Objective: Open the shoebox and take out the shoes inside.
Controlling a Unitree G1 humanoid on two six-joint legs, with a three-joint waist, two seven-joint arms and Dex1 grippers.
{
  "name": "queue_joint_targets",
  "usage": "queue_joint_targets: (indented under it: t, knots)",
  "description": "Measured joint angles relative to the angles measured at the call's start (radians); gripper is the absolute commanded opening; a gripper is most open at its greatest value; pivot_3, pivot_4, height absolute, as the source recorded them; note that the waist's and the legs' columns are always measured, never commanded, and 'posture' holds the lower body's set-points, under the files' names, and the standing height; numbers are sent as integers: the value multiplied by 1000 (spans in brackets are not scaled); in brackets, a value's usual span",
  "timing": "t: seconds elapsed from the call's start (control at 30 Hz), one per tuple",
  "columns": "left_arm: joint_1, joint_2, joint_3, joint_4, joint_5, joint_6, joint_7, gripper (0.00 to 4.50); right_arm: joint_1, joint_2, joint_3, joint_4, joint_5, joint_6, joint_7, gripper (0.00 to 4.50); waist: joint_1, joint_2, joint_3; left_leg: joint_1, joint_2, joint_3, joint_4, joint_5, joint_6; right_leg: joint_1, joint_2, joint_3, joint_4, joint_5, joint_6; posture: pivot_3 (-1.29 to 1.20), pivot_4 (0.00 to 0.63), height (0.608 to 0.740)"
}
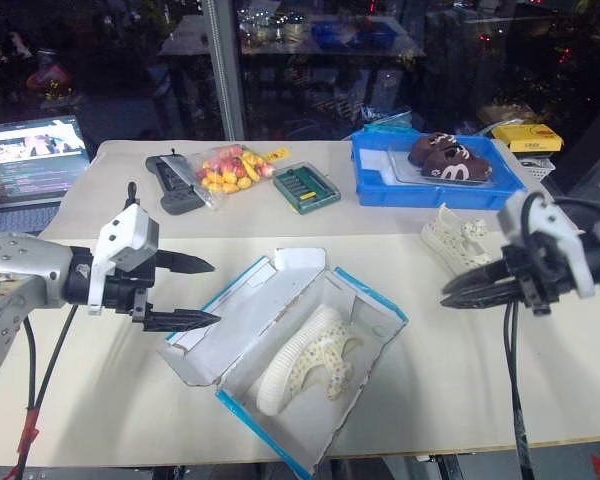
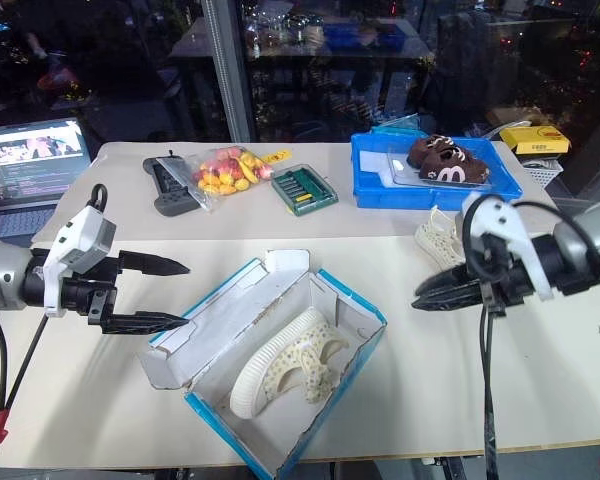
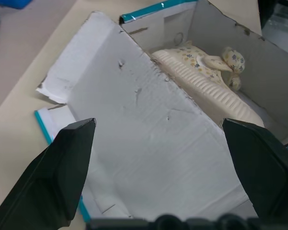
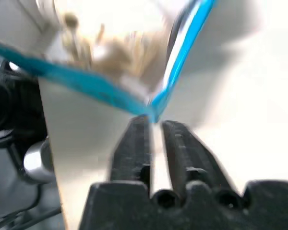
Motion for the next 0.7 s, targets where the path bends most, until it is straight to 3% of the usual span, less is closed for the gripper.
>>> queue_joint_targets:
  t: [0.03,0.2,0.33,0.7]
  knots:
    - [-9,0,-2,7,5,-1,-1,4500,-54,47,1,-5,31,24,-18,2668,-3,0,0,0,0,0,0,0,0,0,0,0,0,1,1,0,150,740]
    - [-31,-9,-27,16,17,-20,-10,4500,-150,209,111,-98,38,62,-103,4235,-8,0,0,-3,0,-2,0,0,0,-1,1,0,0,0,1,0,150,740]
    - [-32,-10,-34,27,22,-21,-10,4500,-137,258,268,-96,-84,23,-141,4235,1,0,0,-9,-1,-1,1,0,0,-5,0,0,-1,2,0,0,150,740]
    - [2,-10,-27,14,30,-20,2,4500,-162,362,456,-68,-263,-77,-122,4235,8,0,0,-12,-1,-1,1,0,0,-10,0,0,1,4,-4,0,150,740]
